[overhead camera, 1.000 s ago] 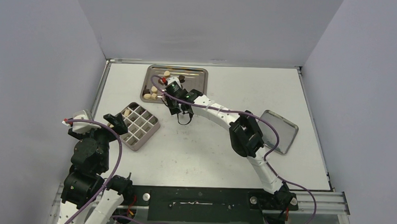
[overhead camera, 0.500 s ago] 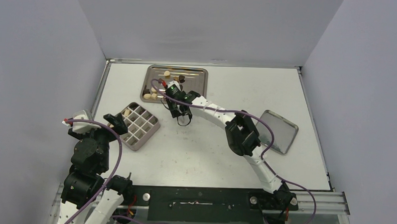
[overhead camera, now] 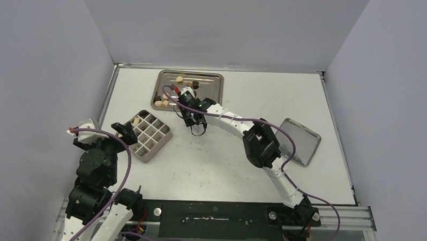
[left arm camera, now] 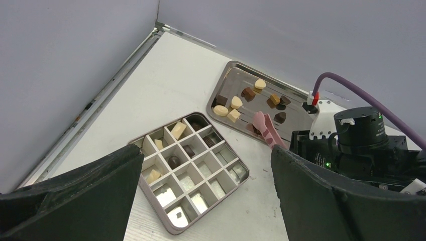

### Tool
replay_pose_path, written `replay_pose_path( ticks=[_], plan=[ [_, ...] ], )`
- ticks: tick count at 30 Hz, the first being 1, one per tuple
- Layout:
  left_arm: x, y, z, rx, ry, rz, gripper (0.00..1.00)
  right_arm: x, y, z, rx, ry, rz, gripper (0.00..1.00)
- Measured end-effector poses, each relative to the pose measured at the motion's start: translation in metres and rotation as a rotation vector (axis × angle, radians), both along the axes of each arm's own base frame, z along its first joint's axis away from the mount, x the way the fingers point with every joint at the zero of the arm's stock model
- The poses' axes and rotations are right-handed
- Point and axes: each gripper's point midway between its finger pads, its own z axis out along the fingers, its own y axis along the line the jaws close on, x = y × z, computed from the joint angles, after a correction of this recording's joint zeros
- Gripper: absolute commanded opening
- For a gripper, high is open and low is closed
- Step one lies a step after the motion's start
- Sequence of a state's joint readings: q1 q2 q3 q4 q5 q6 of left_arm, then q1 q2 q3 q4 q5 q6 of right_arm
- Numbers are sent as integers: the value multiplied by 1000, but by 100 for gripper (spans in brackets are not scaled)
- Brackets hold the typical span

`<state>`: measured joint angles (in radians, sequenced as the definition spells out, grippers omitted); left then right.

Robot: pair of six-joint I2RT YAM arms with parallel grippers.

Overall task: Pack the chocolate
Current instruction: Pick up the fake chocolate from the plate, then place the fake chocolate in the packing box.

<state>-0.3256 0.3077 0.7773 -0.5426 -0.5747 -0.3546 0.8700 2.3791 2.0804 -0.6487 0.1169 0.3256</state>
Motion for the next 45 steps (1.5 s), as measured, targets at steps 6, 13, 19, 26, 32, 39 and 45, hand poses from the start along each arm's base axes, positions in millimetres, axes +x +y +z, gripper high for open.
replay_pose_path(
  ticks=[6,13,19,26,32,39,45],
  plan=[
    [0,0,0,0,0,0,97,-5,-7,1,0,-3,4,12],
    [0,0,0,0,0,0,97,-5,-5,21,36,-41,25,12],
    [0,0,0,0,0,0,97,-17,-10,46,93,-54,51,12],
    [0,0,0,0,0,1,97,-37,-6,68,190,-51,114,12],
    [0,0,0,0,0,2,97,-66,9,71,238,-29,194,13],
    [0,0,0,0,0,2,97,-128,53,73,302,21,365,13],
    [0,0,0,0,0,2,97,-171,77,76,335,57,475,15]
  ],
)
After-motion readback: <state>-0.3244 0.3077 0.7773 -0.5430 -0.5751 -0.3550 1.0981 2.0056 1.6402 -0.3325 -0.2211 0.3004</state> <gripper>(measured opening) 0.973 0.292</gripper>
